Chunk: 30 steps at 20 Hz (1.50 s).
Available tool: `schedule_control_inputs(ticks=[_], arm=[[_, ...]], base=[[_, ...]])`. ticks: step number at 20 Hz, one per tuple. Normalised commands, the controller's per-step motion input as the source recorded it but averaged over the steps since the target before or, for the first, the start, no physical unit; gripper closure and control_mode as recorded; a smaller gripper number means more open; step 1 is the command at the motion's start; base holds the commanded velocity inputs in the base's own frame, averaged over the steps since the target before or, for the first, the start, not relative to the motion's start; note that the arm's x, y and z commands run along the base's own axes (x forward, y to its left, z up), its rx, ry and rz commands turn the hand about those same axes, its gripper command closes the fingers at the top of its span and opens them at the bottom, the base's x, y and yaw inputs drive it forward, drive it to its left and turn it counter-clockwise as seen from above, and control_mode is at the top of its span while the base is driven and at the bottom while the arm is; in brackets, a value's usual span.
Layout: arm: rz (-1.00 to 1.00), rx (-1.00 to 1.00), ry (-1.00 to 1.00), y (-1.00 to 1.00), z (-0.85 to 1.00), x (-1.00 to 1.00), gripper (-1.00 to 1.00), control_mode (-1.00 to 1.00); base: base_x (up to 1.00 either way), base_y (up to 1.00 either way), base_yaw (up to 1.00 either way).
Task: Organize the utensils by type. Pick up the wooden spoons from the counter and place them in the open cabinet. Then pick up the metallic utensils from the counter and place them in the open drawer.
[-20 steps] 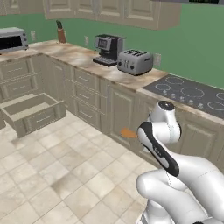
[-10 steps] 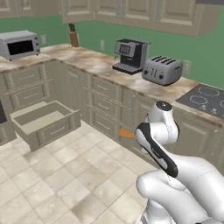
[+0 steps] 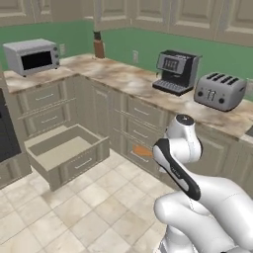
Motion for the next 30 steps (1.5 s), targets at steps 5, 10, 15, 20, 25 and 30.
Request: schedule_control_inputs(ticks=[5,10,15,20,25,30], arm=[[0.0,0.0,0.0,0.0,0.0,0.0,1.0,1.0],[0.0,0.0,0.0,0.0,0.0,0.0,1.0,1.0],[0.0,0.0,0.0,0.0,0.0,0.0,1.0,1.0],[0.0,0.0,0.0,0.0,0.0,0.0,1.0,1.0],[0.0,0.0,0.0,0.0,0.0,0.0,1.0,1.0],[0.0,0.0,0.0,0.0,0.0,0.0,1.0,1.0]], base=[[1.0,0.09,0.0],[1.0,0.08,0.0],[1.0,0.1,0.0],[1.0,0.22,0.0],[1.0,0.34,0.03],[1.0,0.43,0.08]])
